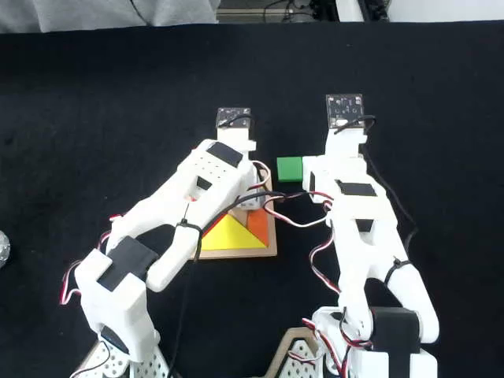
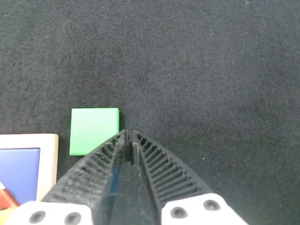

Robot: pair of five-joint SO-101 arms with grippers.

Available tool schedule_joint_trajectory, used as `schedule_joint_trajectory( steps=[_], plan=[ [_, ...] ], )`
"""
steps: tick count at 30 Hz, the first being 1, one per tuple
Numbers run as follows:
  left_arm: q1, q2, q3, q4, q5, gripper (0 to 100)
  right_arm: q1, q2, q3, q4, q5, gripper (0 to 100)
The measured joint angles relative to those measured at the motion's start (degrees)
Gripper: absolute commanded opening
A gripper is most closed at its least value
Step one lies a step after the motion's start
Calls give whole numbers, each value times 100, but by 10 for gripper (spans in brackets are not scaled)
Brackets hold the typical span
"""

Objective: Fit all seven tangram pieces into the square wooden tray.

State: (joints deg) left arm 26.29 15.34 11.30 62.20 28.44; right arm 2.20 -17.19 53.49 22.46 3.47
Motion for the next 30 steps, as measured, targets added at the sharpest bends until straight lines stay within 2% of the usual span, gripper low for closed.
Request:
schedule_joint_trajectory(
  steps=[7,15,25,30],
  plan=[
    [-26,0,0,105,0,202,0,0,0,0,0,11],
    [-105,-132,-97,642,0,202,0,0,0,0,0,11],
    [-897,-229,105,-527,0,202,0,0,0,0,0,11],
    [-870,-229,334,-721,0,202,0,0,0,0,0,11]
  ],
)
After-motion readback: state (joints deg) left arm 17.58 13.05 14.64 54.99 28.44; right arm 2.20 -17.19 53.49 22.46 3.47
